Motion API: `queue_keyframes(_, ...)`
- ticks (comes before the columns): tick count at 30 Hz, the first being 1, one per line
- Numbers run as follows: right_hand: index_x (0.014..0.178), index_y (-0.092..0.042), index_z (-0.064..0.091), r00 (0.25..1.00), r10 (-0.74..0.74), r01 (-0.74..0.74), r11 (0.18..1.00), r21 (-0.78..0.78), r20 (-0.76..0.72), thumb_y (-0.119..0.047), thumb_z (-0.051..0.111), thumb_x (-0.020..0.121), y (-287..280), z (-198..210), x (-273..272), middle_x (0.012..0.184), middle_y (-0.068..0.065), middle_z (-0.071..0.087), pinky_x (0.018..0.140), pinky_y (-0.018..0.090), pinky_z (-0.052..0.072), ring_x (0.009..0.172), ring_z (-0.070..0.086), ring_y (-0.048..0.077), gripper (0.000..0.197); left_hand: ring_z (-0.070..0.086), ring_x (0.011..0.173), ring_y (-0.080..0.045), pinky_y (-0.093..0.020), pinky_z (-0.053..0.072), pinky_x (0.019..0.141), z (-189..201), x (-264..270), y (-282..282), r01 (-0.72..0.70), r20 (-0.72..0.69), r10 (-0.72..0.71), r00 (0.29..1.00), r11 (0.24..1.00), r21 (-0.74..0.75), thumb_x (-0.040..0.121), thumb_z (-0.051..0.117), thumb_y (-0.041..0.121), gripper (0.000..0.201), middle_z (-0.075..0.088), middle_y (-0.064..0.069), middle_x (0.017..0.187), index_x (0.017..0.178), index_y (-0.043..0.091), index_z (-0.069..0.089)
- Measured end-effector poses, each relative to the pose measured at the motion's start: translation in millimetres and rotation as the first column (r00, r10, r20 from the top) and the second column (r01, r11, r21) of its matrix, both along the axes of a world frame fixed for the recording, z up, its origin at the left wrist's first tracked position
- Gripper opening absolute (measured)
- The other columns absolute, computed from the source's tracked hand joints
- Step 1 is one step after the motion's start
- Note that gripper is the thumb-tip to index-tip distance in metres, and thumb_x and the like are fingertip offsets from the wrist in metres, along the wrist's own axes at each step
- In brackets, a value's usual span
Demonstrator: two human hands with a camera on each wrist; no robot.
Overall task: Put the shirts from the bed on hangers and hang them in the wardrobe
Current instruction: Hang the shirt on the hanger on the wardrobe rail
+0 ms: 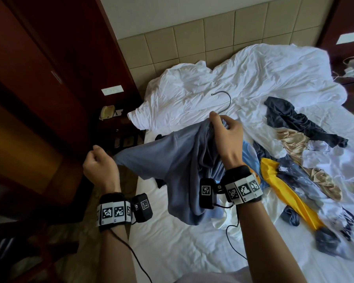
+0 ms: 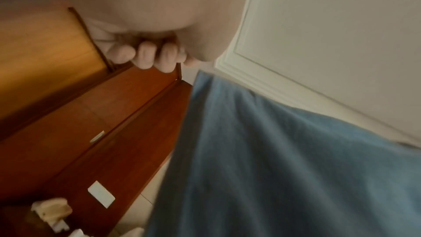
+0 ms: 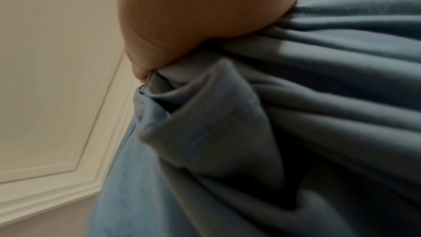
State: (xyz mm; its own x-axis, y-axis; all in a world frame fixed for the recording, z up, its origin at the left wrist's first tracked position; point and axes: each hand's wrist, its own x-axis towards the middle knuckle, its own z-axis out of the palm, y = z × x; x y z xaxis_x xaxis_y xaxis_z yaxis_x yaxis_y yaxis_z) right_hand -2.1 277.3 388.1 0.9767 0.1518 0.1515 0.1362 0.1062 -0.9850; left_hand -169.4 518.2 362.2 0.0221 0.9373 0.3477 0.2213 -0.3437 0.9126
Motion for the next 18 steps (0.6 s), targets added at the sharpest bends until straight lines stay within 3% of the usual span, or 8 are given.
queue_keyframes(3, 0.052, -0.029, 0.035, 1.000, 0.019, -0.019, 1.000, -0.002, 0.000, -0.045, 0.066, 0.096, 0.8, 0.5, -1.9, 0.054, -0.012, 0.028, 0.062, 0.039, 0.027, 0.058, 0.028, 0.012, 0.055, 0.055, 0.072, -0.018, -0.035, 0.045, 0.067, 2.7, 0.9, -5.9, 0.074, -0.132, -0.056, 0.990, 0.988, 0.135, 0.104, 0.043, 0.045, 0.042, 0.060, -0.007, 0.080, 0.084, 0.013, 0.060)
queue_keyframes(5, 0.052, -0.030, 0.034, 0.999, 0.032, -0.032, 0.999, -0.021, 0.010, -0.044, 0.066, 0.095, 4.2, 1.1, -6.3, 0.054, -0.012, 0.028, 0.062, 0.036, 0.027, 0.056, 0.027, 0.010, 0.056, 0.062, 0.086, -0.015, -0.030, 0.047, 0.073, 8.9, 8.6, -15.4, 0.225, -0.224, -0.179, 0.958, 0.954, 0.198, 0.106, 0.039, 0.048, 0.040, 0.067, -0.002, 0.094, 0.094, 0.019, 0.064)
queue_keyframes(8, 0.055, -0.026, 0.032, 1.000, 0.030, -0.029, 0.999, -0.024, 0.005, -0.049, 0.066, 0.094, 9.4, 1.0, -11.3, 0.055, -0.010, 0.028, 0.062, 0.038, 0.029, 0.057, 0.028, 0.012, 0.057, 0.065, 0.076, -0.014, -0.030, 0.049, 0.069, 12.5, 20.2, -25.3, 0.415, -0.443, -0.299, 0.845, 0.890, 0.190, 0.107, 0.029, 0.057, 0.058, 0.068, 0.004, 0.078, 0.085, 0.022, 0.070)
queue_keyframes(10, 0.052, -0.026, 0.037, 1.000, 0.022, -0.022, 0.999, -0.042, 0.005, -0.055, 0.065, 0.095, 9.0, 1.2, -11.5, 0.052, -0.010, 0.033, 0.062, 0.039, 0.032, 0.054, 0.032, 0.011, 0.059, 0.063, 0.062, -0.021, -0.036, 0.051, 0.064, 8.4, 21.5, -24.4, 0.408, -0.556, -0.227, 0.799, 0.884, 0.226, 0.105, 0.022, 0.062, 0.073, 0.063, 0.000, 0.061, 0.067, 0.018, 0.065)
queue_keyframes(12, 0.050, -0.027, 0.044, 1.000, 0.005, -0.005, 0.998, -0.060, 0.000, -0.059, 0.065, 0.094, 5.3, 0.7, -9.6, 0.050, -0.010, 0.039, 0.063, 0.039, 0.037, 0.053, 0.038, 0.009, 0.059, 0.059, 0.053, -0.026, -0.037, 0.051, 0.058, 1.2, 18.5, -21.8, 0.369, -0.579, -0.173, 0.797, 0.898, 0.240, 0.106, 0.019, 0.061, 0.074, 0.056, -0.003, 0.053, 0.056, 0.019, 0.053)
queue_keyframes(15, 0.056, -0.015, 0.035, 1.000, -0.013, 0.013, 1.000, -0.002, 0.017, -0.056, 0.066, 0.095, -2.3, -0.4, -3.6, 0.054, 0.000, 0.034, 0.061, 0.043, 0.034, 0.056, 0.035, 0.015, 0.065, 0.056, 0.049, -0.026, -0.032, 0.043, 0.052, -8.9, 10.9, -15.7, 0.274, -0.520, -0.125, 0.845, 0.936, 0.219, 0.107, 0.018, 0.060, 0.074, 0.054, -0.006, 0.052, 0.056, 0.019, 0.052)
queue_keyframes(16, 0.061, -0.008, 0.033, 1.000, -0.012, 0.011, 1.000, 0.023, 0.021, -0.053, 0.067, 0.097, -4.2, -1.5, -1.3, 0.057, 0.004, 0.031, 0.061, 0.042, 0.031, 0.057, 0.032, 0.017, 0.066, 0.056, 0.049, -0.027, -0.031, 0.042, 0.052, -10.8, 8.1, -12.4, 0.231, -0.485, -0.107, 0.868, 0.952, 0.203, 0.107, 0.018, 0.060, 0.076, 0.054, -0.007, 0.053, 0.057, 0.016, 0.053)
queue_keyframes(18, 0.065, -0.007, 0.028, 1.000, -0.012, 0.011, 0.999, 0.047, 0.011, -0.047, 0.067, 0.098, -7.7, -2.6, 2.1, 0.060, 0.003, 0.026, 0.061, 0.037, 0.026, 0.059, 0.027, 0.016, 0.065, 0.056, 0.051, -0.031, -0.034, 0.042, 0.054, -12.8, 1.3, -4.5, 0.148, -0.440, -0.056, 0.896, 0.973, 0.179, 0.109, 0.020, 0.056, 0.077, 0.056, -0.010, 0.054, 0.059, 0.010, 0.057)
